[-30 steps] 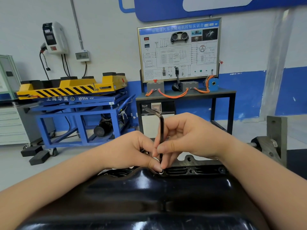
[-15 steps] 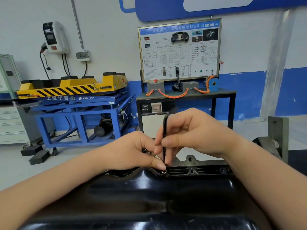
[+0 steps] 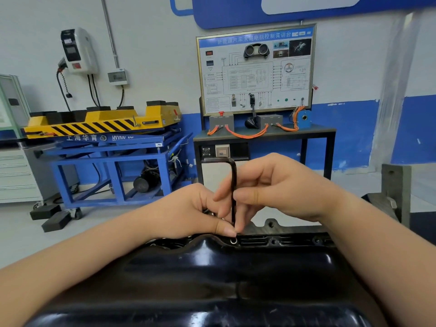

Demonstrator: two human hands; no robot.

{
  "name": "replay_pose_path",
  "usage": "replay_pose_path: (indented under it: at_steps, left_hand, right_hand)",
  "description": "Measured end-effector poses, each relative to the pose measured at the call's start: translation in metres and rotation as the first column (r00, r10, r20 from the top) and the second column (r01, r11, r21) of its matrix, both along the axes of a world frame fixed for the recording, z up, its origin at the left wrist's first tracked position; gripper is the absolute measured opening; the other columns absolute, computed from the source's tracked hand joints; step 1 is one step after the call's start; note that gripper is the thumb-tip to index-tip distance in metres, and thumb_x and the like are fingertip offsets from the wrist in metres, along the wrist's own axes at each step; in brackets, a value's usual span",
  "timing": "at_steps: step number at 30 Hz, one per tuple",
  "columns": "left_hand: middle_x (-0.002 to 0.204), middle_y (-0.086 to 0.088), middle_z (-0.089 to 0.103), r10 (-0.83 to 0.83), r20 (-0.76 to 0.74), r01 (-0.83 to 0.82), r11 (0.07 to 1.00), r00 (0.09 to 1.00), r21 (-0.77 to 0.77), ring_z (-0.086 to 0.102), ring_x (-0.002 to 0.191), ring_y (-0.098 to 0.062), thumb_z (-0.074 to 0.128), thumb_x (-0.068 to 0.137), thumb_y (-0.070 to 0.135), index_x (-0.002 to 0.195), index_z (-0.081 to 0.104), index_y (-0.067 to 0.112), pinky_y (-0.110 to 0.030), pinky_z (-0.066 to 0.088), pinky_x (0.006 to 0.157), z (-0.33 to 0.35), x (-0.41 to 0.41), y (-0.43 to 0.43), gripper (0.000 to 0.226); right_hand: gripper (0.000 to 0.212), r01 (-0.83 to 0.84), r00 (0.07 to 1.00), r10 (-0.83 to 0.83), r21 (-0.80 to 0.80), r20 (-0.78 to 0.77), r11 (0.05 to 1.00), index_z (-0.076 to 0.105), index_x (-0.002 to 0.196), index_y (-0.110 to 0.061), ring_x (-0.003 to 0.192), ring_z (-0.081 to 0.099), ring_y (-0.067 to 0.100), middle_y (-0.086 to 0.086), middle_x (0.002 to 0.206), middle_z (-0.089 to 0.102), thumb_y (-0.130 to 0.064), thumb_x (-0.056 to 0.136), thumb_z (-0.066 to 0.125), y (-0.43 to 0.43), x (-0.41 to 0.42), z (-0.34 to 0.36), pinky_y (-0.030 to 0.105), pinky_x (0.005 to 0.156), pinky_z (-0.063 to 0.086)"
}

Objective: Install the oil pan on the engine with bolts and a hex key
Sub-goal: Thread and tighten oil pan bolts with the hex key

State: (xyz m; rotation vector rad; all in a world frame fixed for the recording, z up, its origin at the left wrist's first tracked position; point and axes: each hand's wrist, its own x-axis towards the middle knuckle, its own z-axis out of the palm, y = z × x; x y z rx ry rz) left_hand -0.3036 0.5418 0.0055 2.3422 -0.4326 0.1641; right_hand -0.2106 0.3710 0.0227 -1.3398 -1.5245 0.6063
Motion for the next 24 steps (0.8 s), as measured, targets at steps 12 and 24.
replay_pose_path:
  at_steps: [12,24]
  left_hand:
    - [0.067,0.009,0.066,-0.003,-0.021,0.003,1.0,1.0,-0.027,0.058,0.067,-0.005,0.071,0.074,0.016,0.067,0.071,0.026,-0.019,0.047,0.071,-0.0017,0.0014,-0.0019,0.012]
    - [0.06,0.019,0.064,-0.04,-0.068,0.036,0.997,0.997,-0.071,0.054,0.057,0.008,0.07,0.076,-0.001,0.065,0.069,0.031,-0.005,0.041,0.062,0.0026,-0.0008,-0.0064,0.034]
  right_hand:
    - [0.009,0.033,0.999,-0.033,0.022,-0.014,0.999,0.062,0.093,-0.013,0.057,0.066,0.015,0.0,0.076,0.069,-0.008,0.085,0.062,0.0033,-0.001,-0.0008,0.028,0.057,0.057]
    - [0.034,0.131,0.991,-0.133,0.071,0.027,0.989,0.052,0.079,0.013,0.051,0.063,0.017,0.011,0.067,0.065,-0.012,0.065,0.071,0.0065,-0.0019,-0.0021,0.031,0.055,0.055]
